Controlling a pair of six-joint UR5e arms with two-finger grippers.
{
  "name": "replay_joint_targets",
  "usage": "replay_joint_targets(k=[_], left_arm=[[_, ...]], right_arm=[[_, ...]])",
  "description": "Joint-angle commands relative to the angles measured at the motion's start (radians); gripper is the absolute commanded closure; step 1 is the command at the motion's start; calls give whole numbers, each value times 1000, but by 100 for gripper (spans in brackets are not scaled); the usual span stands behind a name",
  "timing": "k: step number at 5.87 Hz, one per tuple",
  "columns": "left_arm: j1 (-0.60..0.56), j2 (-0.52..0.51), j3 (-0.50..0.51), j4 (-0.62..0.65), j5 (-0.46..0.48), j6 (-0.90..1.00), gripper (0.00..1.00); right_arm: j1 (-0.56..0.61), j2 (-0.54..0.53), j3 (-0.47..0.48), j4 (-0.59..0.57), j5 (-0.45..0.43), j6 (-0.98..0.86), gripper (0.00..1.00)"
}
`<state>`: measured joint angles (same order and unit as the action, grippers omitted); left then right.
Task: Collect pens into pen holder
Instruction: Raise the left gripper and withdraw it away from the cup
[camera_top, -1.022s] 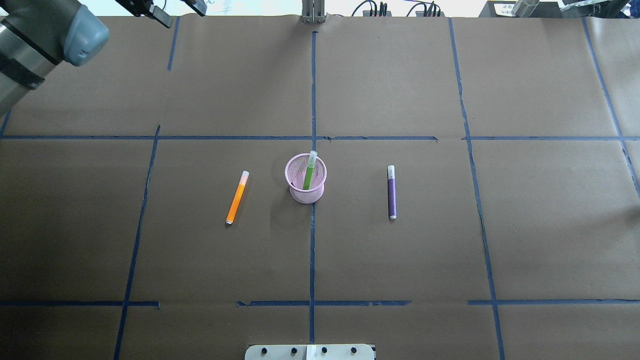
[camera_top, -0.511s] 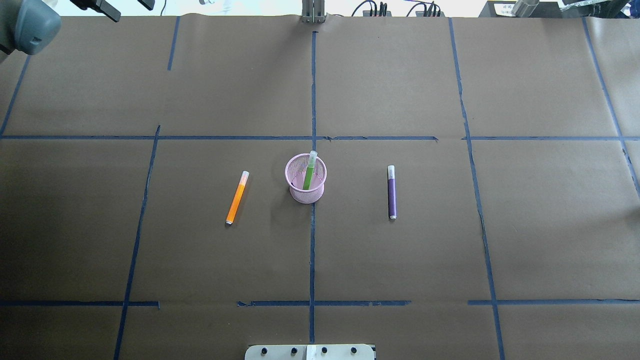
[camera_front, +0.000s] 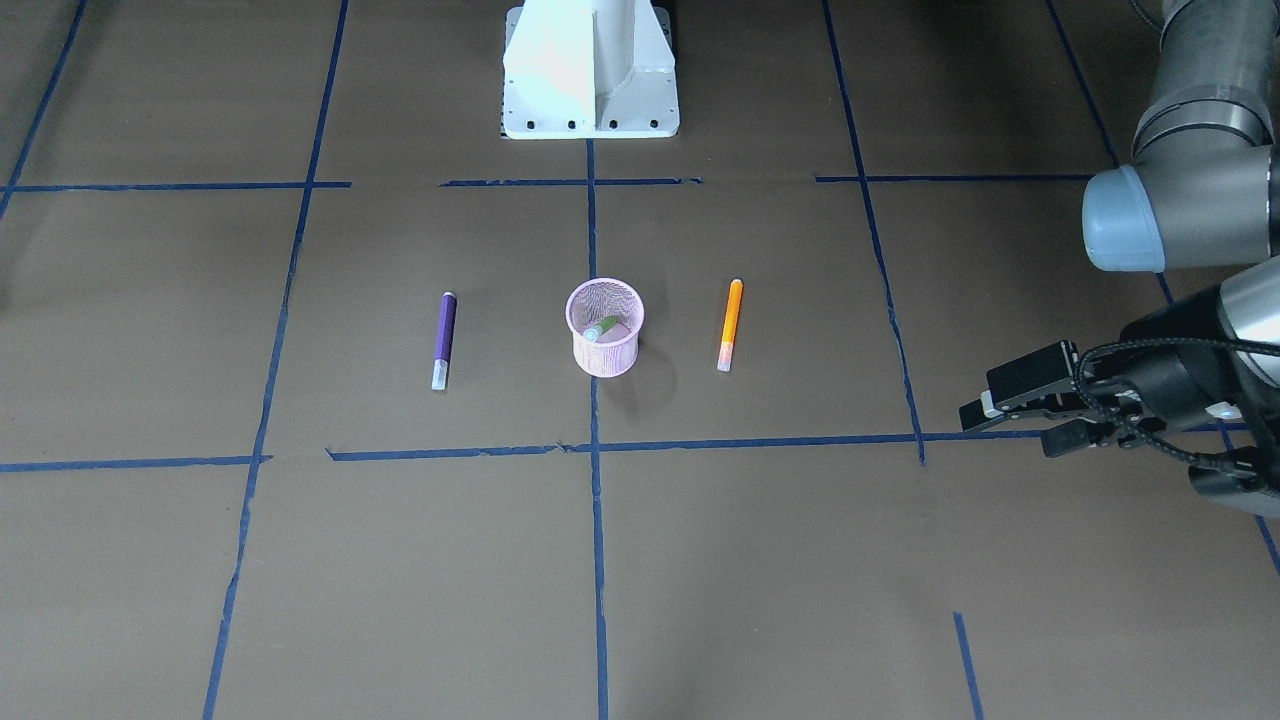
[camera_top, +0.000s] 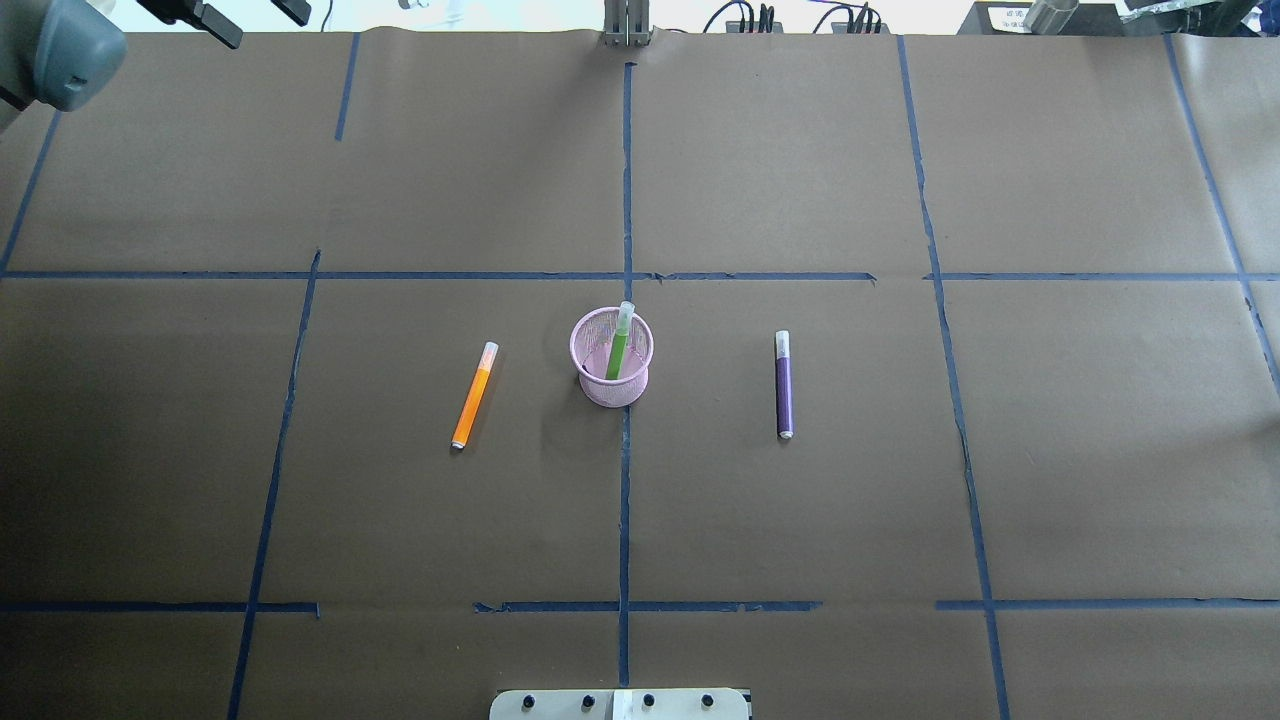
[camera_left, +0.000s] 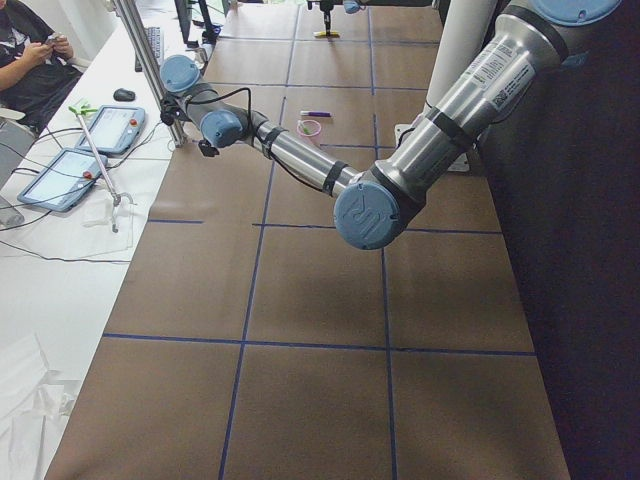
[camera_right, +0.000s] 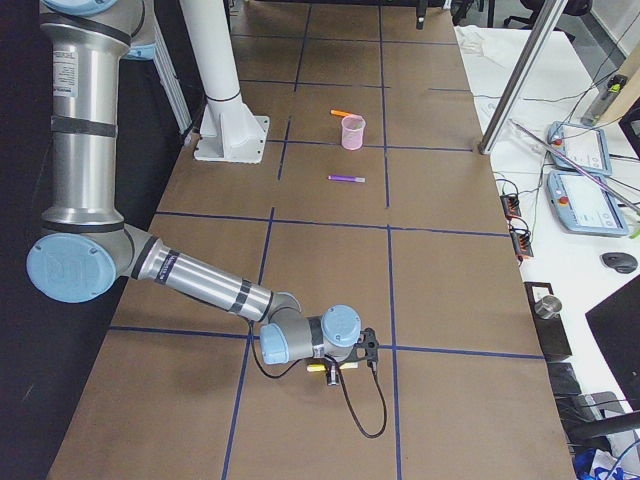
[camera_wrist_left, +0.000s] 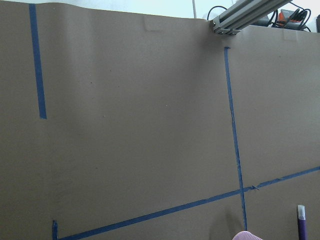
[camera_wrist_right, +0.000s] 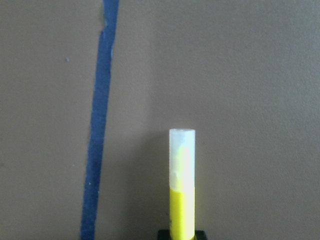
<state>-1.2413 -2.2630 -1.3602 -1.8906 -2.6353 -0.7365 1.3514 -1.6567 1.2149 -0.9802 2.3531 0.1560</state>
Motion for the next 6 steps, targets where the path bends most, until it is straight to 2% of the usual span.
replay_joint_targets(k=[1, 3, 4, 6], left_arm=[[0, -12, -2, 21, 0, 0, 0], [0, -16, -2, 21, -2, 0, 0], [0, -30, -3, 50, 1, -1, 0], [28, -38, -3, 60, 32, -6, 0]], right_arm=[[0, -2, -2, 0, 0, 0, 86], [0, 3, 5, 0, 2, 0, 88], [0, 5, 52, -8, 8, 2, 89], [8, 15, 238, -192, 17, 0, 89]])
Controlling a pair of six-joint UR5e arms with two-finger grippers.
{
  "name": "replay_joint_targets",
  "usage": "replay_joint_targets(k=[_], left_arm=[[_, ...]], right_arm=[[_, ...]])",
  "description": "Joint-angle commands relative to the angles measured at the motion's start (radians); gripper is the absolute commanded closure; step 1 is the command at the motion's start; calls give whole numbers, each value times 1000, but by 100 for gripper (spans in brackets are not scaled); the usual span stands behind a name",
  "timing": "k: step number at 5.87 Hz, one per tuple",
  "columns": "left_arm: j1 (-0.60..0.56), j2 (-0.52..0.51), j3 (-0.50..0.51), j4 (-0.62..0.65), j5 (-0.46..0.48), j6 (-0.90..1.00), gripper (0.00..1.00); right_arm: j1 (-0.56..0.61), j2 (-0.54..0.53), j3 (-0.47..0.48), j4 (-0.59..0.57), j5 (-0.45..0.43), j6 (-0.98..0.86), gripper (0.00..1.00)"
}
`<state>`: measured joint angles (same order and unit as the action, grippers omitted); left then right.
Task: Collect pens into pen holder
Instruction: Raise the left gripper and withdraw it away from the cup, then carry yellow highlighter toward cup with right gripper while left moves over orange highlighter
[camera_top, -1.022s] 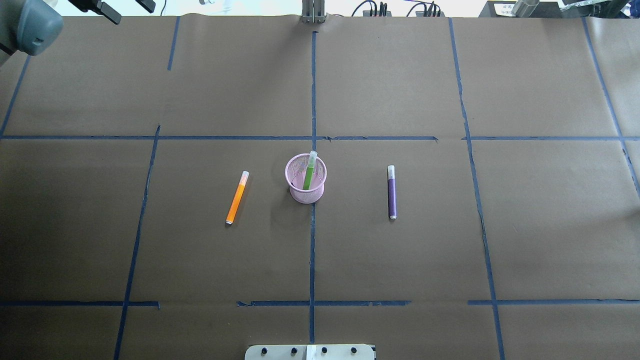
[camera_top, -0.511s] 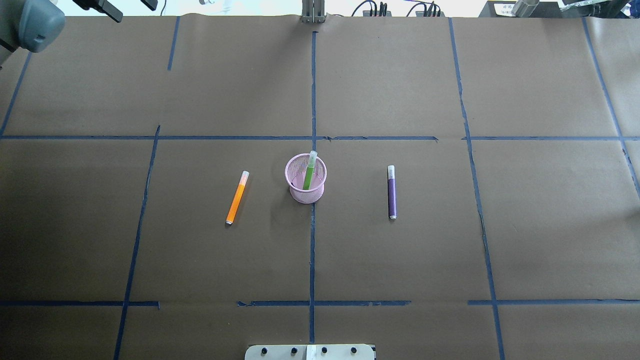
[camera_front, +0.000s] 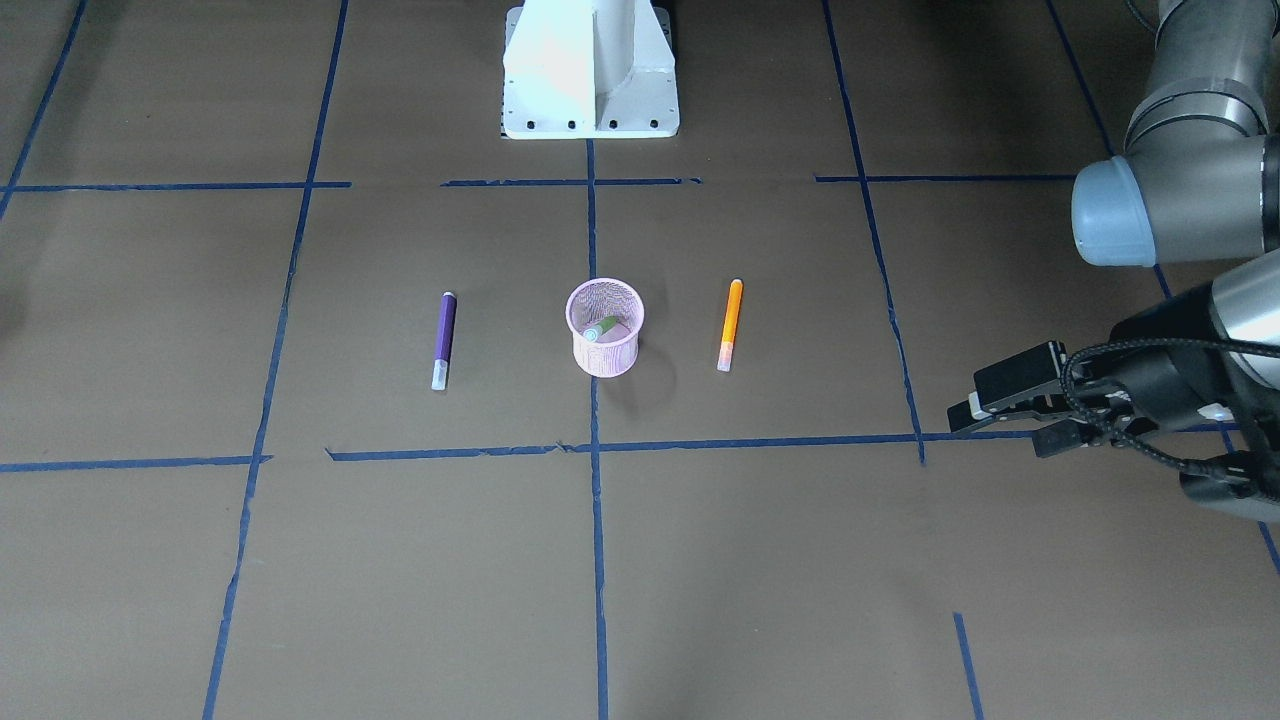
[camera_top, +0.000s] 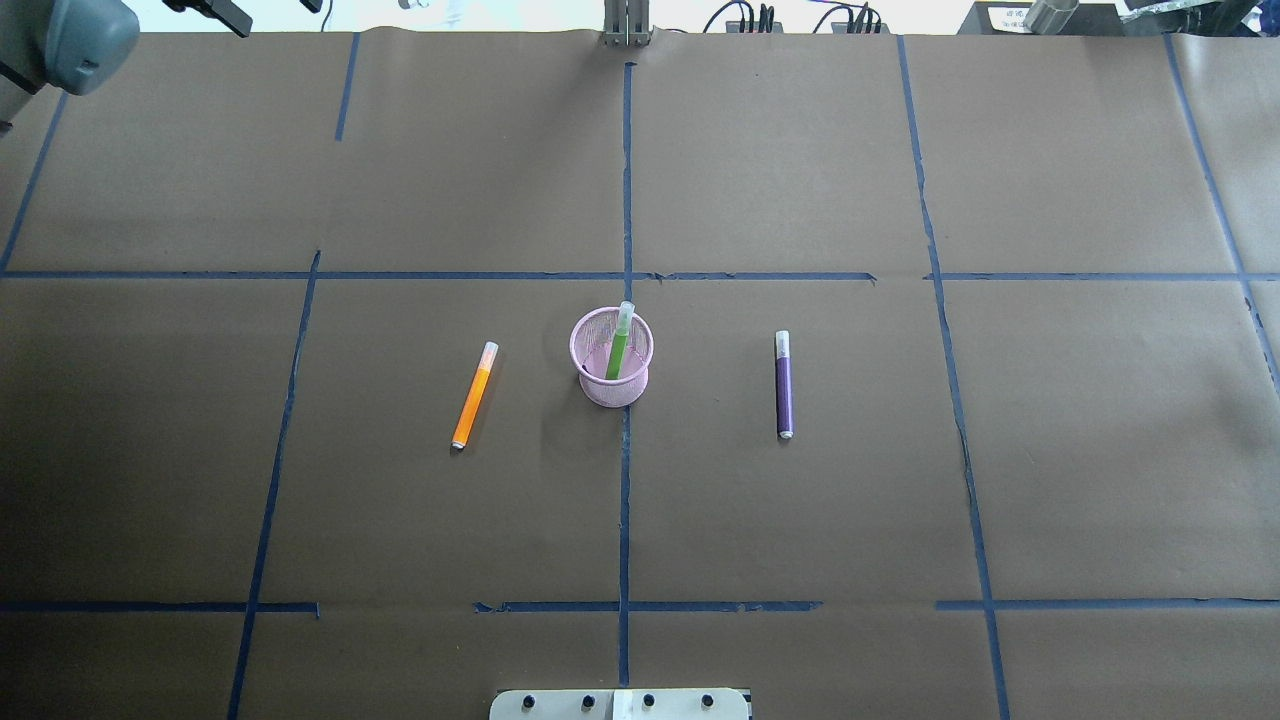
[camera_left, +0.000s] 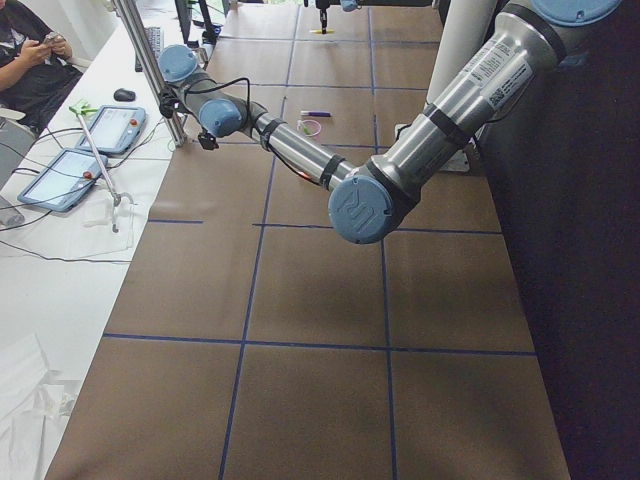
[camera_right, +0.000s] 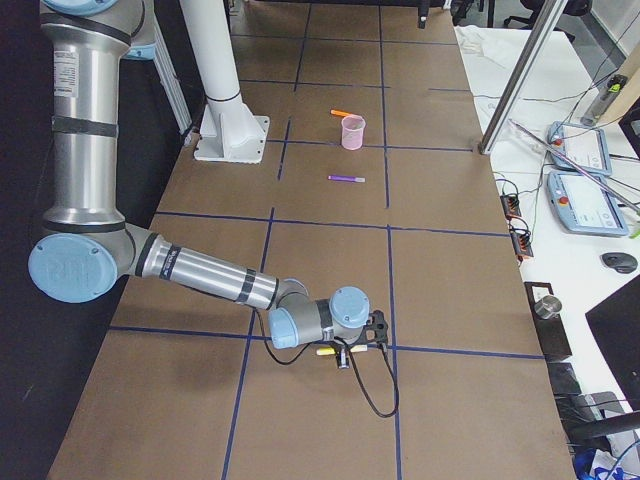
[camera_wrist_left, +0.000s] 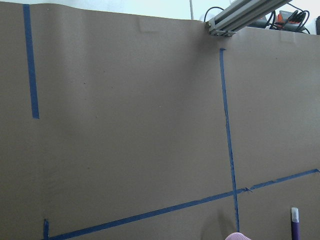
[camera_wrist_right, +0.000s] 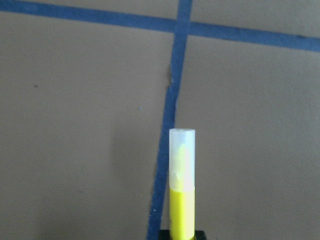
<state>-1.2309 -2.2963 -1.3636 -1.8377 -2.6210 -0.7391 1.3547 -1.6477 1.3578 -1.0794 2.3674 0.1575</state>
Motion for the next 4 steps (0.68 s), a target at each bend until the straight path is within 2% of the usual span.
replay_joint_targets(k=[1, 2, 3, 4], left_arm=[[87, -71, 1, 125, 145, -3, 0], [155, -103, 1, 177, 247, 0, 0], [221, -103, 1, 178, 296, 9, 0], [314, -104, -3, 178, 422, 20, 0]], right_arm=[[12, 28, 251, -296, 4, -3, 89], [17, 108, 418, -552, 3, -4, 89], [12, 200, 507, -720, -7, -3, 89], [-23, 288, 558, -852, -8, 0, 89]])
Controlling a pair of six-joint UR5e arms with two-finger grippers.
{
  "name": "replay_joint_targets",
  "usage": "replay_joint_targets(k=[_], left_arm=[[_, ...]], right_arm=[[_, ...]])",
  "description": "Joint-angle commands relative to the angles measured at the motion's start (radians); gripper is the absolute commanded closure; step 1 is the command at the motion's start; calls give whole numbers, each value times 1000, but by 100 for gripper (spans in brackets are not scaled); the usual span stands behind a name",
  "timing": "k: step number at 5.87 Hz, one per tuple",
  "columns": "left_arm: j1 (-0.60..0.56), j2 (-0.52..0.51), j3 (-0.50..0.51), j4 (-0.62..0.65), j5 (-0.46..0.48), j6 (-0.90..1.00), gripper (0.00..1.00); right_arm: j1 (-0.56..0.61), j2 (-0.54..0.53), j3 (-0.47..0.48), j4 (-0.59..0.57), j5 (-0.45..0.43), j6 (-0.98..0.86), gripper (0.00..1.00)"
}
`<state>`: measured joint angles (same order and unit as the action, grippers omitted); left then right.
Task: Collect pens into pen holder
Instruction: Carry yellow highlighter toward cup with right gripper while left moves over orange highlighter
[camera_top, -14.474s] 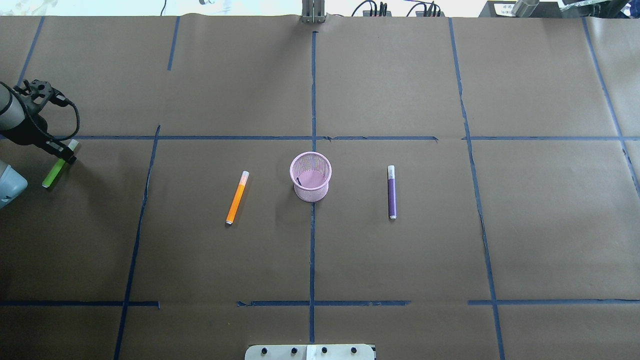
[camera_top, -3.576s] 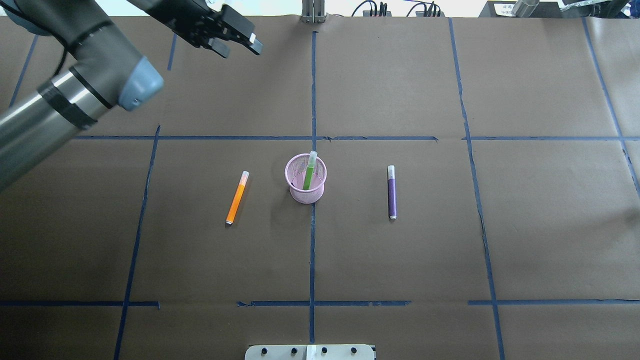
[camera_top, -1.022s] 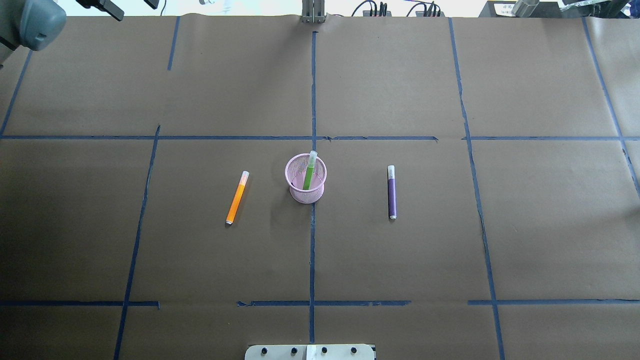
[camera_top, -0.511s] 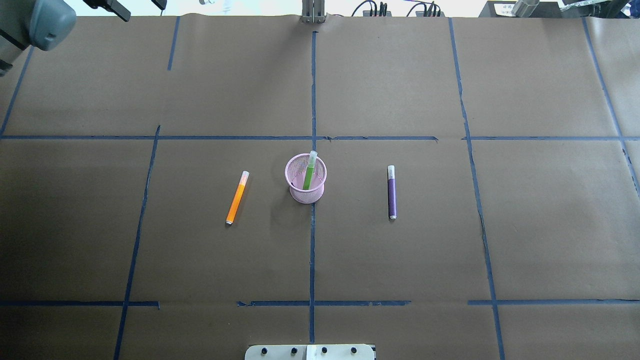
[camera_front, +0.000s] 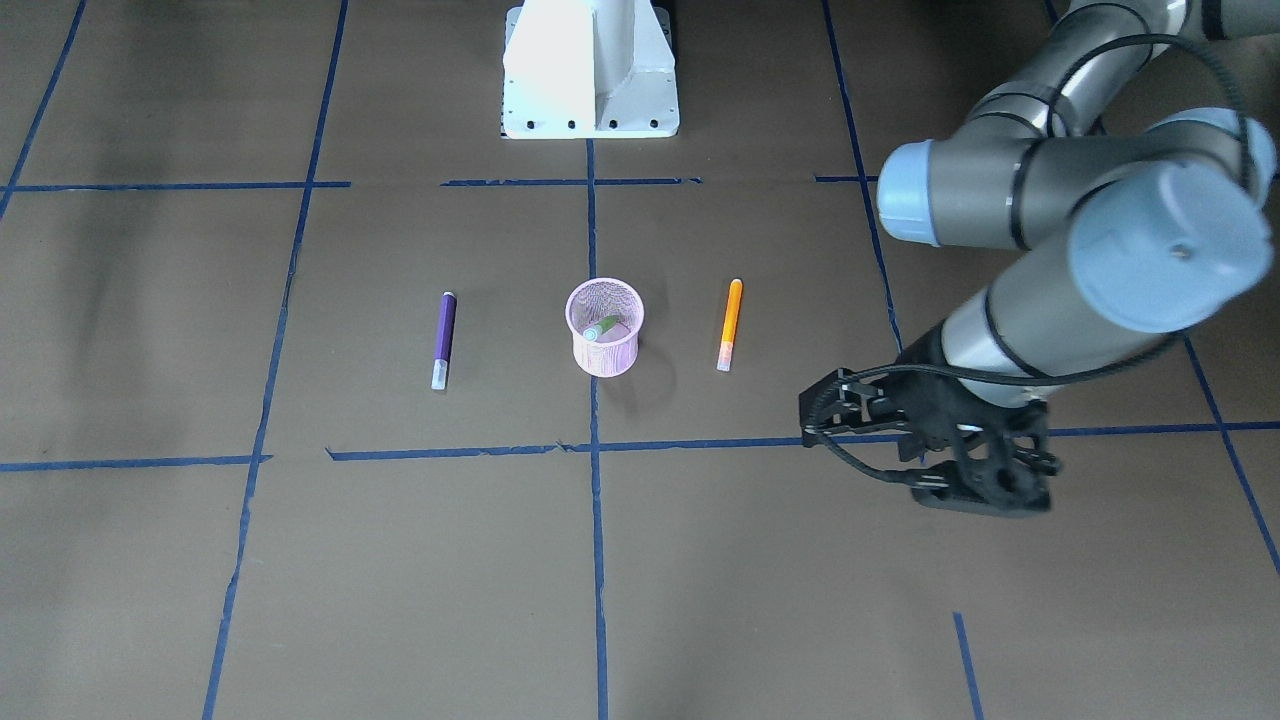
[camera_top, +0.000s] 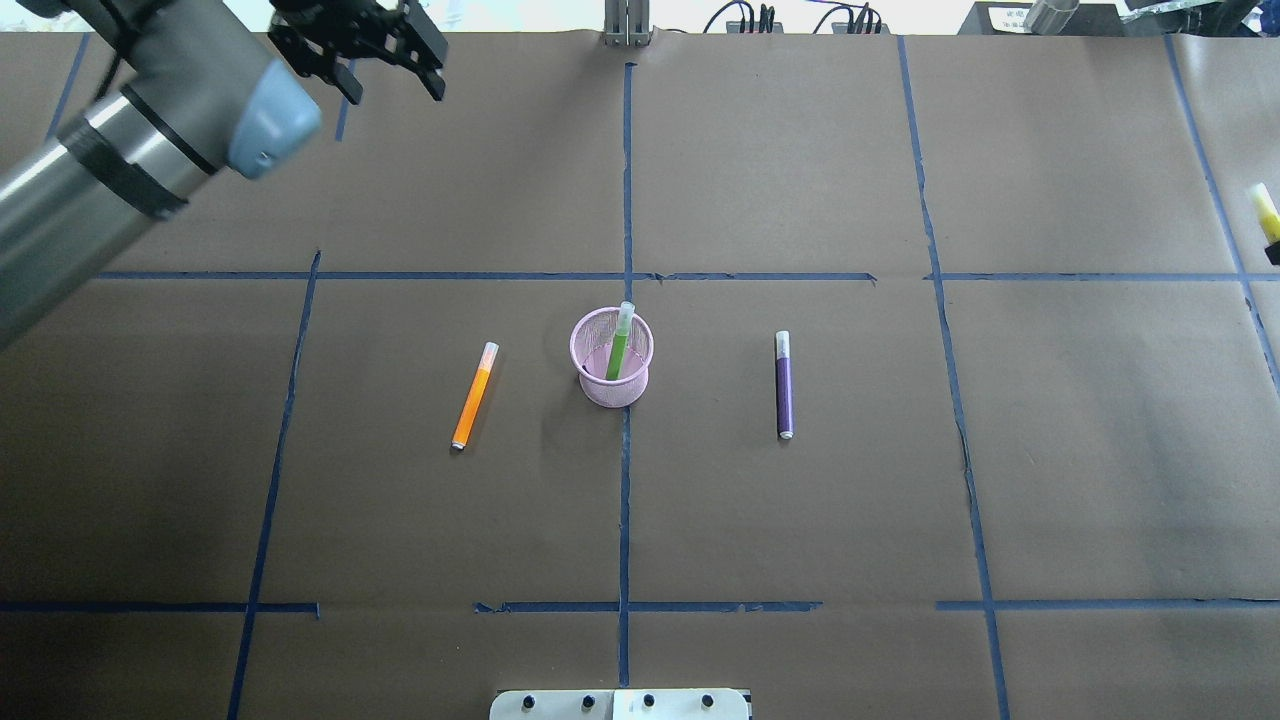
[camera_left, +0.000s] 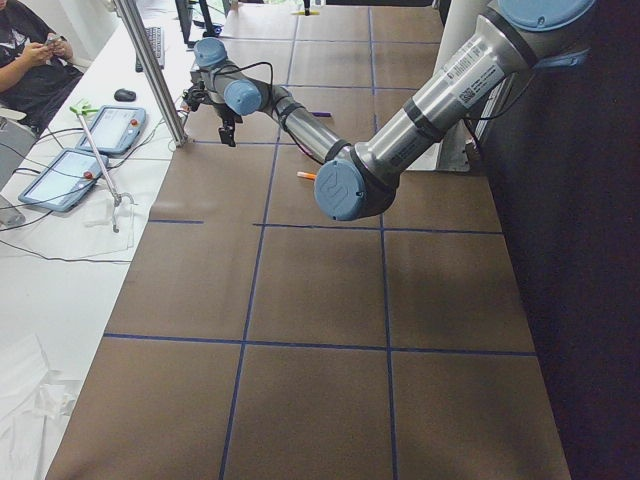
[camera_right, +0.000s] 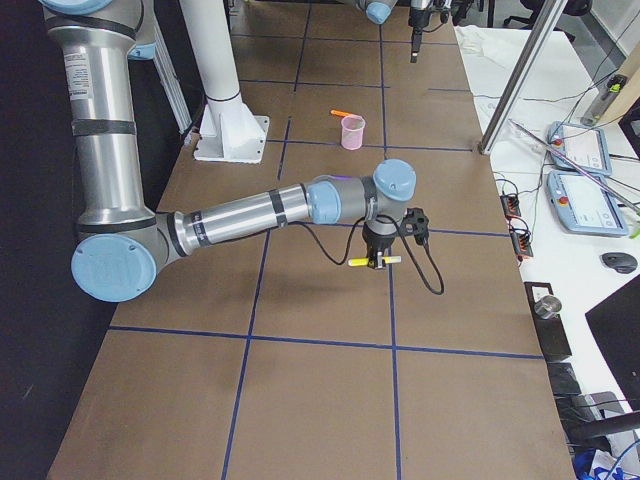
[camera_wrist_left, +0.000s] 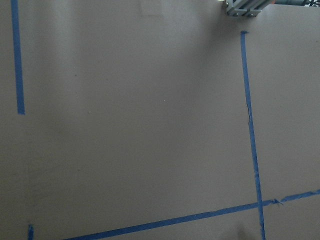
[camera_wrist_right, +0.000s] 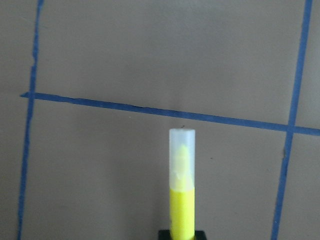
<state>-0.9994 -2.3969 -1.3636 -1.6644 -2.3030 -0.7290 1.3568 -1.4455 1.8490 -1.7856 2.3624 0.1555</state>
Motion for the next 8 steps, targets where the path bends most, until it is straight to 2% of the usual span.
replay_joint_targets(k=[1, 3, 4, 5, 7, 8], left_arm=[[106, 31, -27, 8, 114, 48, 0], [157, 145, -119, 47, 117, 149, 0], [204, 145, -124, 60, 126, 154, 0], [235, 148, -133, 60, 173, 155, 0], [255, 197, -175, 60, 174, 155, 0], [274, 202, -172, 60, 174, 155, 0]], right_arm=[[-71, 194, 71, -226, -8, 71, 89], [-168, 313, 72, -228, -5, 276, 89], [-217, 368, 72, -228, -5, 382, 89], [-266, 426, 70, -228, -3, 483, 89], [-396, 532, 61, -219, -34, 699, 89], [-463, 546, 55, -125, -35, 830, 89]])
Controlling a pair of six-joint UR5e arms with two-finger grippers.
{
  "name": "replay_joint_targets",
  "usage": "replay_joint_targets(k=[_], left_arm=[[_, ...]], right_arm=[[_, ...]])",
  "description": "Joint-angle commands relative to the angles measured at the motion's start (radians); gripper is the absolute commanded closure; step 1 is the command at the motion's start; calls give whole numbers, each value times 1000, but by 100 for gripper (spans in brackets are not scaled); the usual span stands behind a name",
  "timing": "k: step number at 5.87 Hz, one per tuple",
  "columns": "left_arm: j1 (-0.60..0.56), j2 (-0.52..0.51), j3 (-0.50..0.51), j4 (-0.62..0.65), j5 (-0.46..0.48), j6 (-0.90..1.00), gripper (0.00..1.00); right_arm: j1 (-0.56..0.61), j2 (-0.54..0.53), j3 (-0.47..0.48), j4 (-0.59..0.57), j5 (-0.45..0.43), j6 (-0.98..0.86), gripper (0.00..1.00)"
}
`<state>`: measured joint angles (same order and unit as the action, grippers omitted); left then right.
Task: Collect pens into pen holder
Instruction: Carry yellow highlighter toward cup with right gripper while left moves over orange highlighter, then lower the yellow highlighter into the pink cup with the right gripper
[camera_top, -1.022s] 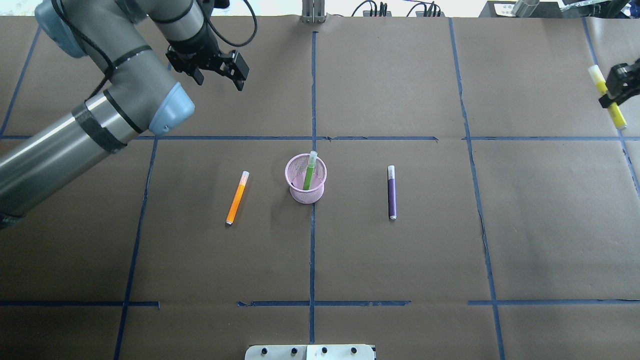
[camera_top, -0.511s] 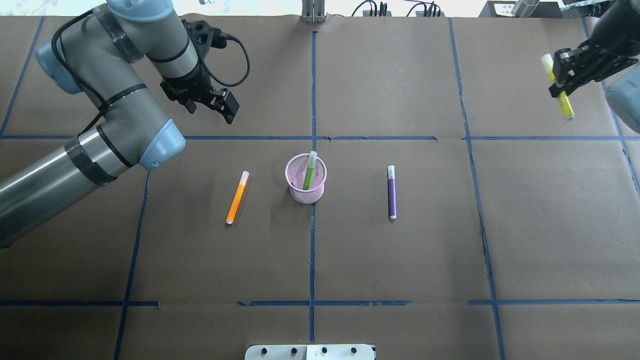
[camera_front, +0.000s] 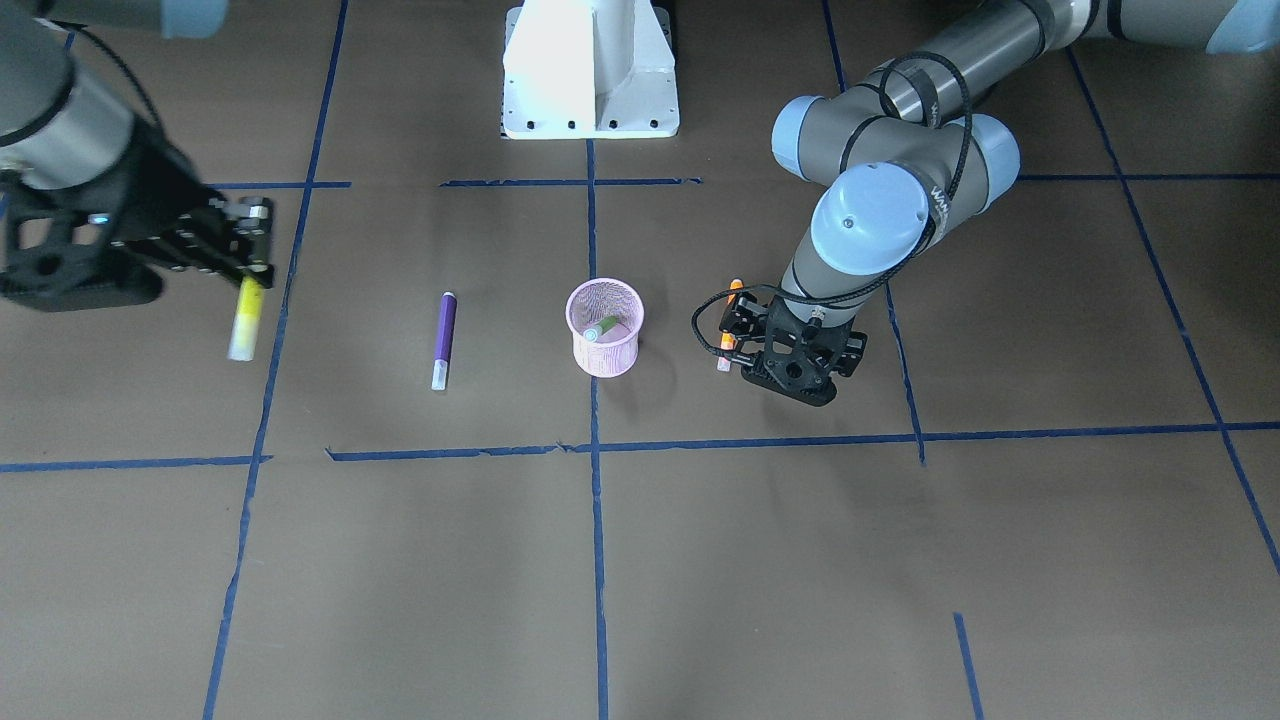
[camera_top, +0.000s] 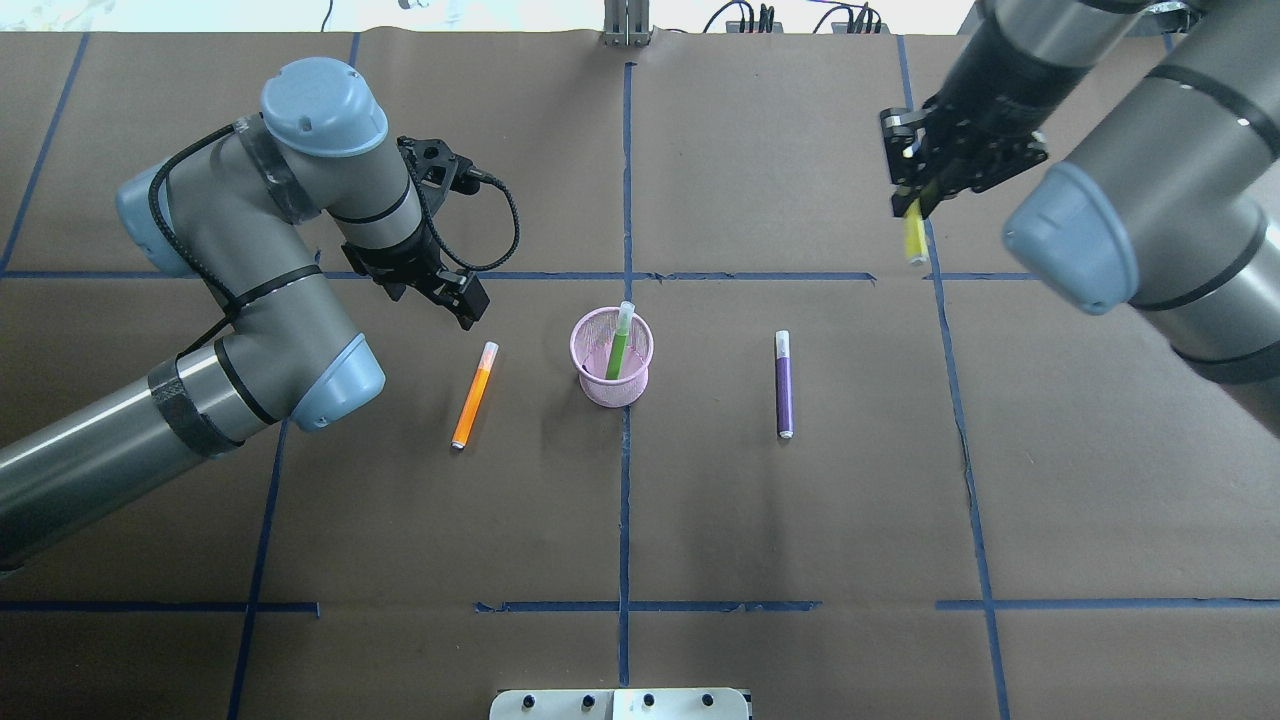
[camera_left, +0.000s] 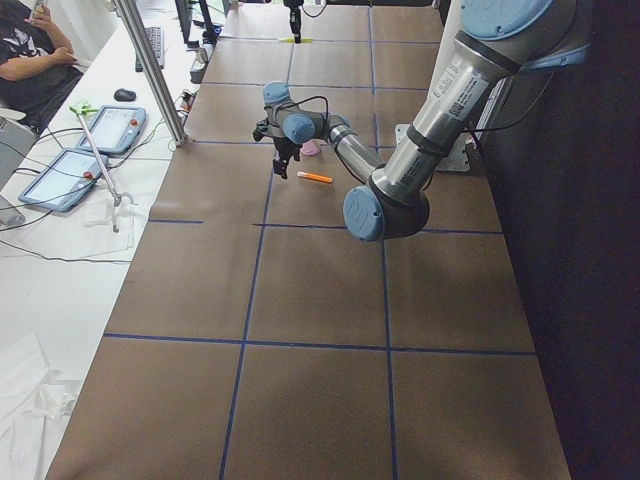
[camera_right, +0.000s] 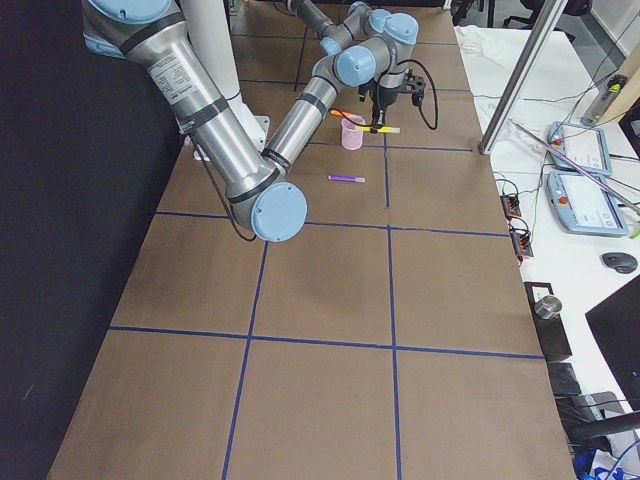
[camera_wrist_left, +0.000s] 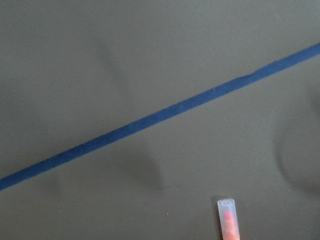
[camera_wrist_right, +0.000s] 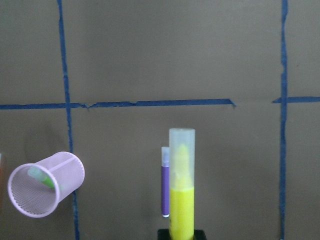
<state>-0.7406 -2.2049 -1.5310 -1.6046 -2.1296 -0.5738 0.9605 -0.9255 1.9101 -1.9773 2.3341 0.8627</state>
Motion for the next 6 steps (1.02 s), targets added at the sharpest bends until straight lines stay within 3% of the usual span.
replay_joint_targets(k=[1, 3, 4, 6], left_arm=[[17, 11, -5, 0, -3, 0, 0], [12, 46, -20, -1, -7, 3, 0], [-8, 65, -23, 0, -10, 50, 0], [-26, 82, -32, 0, -10, 66, 0]], right_arm=[[-121, 27, -37, 238, -10, 283, 89], [-170, 129, -118, 287, -118, 376, 89], [-174, 146, -134, 287, -124, 380, 89], [-233, 230, -189, 294, -290, 433, 89]])
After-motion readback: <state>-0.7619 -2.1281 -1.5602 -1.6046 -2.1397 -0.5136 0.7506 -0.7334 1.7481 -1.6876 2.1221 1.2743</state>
